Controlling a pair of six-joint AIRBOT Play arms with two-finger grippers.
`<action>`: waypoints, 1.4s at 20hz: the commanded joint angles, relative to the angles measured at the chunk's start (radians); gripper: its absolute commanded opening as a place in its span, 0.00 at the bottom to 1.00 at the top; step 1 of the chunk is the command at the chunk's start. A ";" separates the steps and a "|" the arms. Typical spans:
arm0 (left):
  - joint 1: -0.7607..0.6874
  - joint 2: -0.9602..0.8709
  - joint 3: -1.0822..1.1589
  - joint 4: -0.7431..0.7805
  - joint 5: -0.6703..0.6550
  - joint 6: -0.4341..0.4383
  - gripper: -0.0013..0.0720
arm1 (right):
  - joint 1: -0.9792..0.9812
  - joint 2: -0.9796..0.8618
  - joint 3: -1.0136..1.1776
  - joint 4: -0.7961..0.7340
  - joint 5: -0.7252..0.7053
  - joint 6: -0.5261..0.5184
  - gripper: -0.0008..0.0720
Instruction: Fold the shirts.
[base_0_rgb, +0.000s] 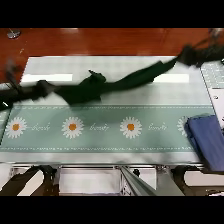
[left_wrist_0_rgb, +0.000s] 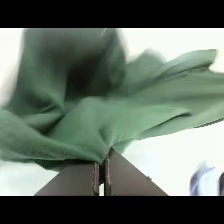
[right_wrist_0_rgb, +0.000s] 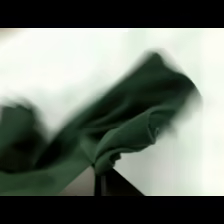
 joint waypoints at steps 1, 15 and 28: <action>0.015 0.055 0.375 -0.037 -0.006 0.047 0.06 | 0.001 0.200 0.217 -0.045 0.029 0.012 0.05; 0.025 0.412 0.974 0.656 -0.198 -0.112 0.06 | 0.000 0.962 0.237 -0.288 0.320 0.159 0.05; -0.164 0.337 0.436 0.797 -0.178 -0.232 0.06 | 0.001 0.953 -0.308 -0.187 0.292 0.150 0.05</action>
